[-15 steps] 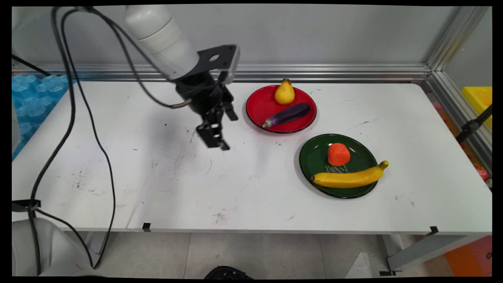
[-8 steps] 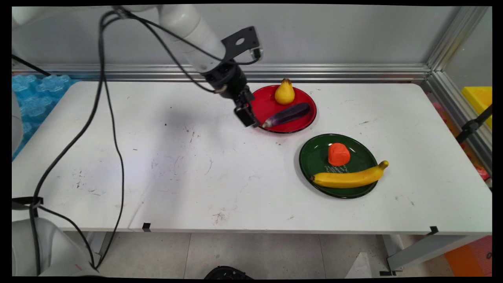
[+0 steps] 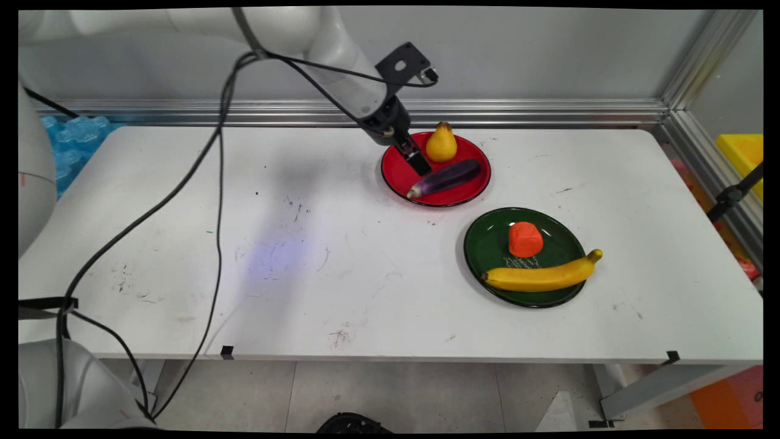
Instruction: Pick up the eggplant from the red plate, then place the picked object on the table
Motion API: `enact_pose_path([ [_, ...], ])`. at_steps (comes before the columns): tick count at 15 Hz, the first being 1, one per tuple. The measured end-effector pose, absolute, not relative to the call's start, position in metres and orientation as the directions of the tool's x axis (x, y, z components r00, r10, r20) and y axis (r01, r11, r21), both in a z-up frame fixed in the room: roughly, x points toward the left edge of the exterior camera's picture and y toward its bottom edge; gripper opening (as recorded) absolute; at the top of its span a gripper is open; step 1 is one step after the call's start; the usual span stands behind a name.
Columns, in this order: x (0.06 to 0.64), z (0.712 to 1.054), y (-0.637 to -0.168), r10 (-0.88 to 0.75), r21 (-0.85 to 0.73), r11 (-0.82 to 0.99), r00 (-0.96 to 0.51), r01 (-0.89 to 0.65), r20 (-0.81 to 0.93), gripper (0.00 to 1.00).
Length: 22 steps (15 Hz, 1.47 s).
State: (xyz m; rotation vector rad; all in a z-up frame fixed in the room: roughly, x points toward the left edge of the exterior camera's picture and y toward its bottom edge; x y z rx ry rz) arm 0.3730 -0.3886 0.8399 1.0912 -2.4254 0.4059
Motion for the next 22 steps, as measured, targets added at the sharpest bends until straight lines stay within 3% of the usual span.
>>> enact_pose_path([
  [14, 0.331, 0.758, -0.444, -0.715, -0.005, 0.564, -0.491, -0.826, 0.498, 1.0],
  [15, 0.329, 0.755, -0.446, -0.715, -0.003, 0.564, -0.491, -0.826, 0.497, 0.0],
  [22, 0.324, 0.751, -0.45, -0.703, -0.003, 0.588, -0.513, -0.809, 0.493, 0.0],
])
